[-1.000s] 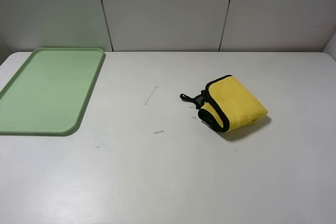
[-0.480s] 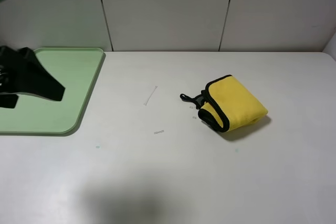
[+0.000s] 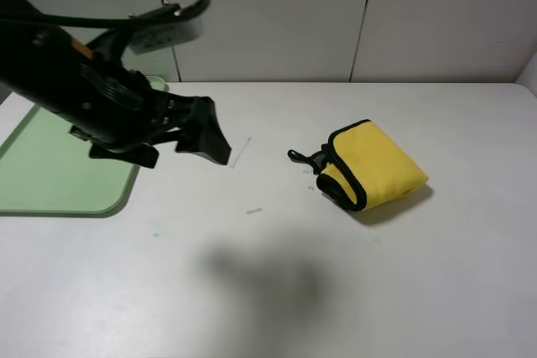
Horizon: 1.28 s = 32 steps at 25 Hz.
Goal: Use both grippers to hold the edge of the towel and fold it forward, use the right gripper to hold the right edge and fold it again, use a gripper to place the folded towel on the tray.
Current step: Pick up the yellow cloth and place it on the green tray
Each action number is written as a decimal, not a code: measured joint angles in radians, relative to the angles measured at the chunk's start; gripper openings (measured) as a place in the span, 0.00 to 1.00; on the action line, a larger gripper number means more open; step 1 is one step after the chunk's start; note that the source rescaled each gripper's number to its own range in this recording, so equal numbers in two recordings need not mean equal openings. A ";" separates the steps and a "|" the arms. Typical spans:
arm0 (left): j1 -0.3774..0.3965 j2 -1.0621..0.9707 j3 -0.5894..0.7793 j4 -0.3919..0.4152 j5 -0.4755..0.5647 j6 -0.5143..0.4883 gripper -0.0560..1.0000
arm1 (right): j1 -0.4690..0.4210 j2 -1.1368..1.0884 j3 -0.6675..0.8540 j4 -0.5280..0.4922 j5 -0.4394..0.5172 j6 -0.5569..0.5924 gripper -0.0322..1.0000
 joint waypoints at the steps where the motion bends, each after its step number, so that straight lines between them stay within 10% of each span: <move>1: -0.019 0.039 -0.019 0.000 -0.021 -0.010 0.98 | 0.000 0.000 0.000 0.000 0.000 0.000 1.00; 32: -0.223 0.770 -0.531 -0.005 -0.417 -0.048 0.98 | 0.000 0.000 0.000 0.000 0.000 0.000 1.00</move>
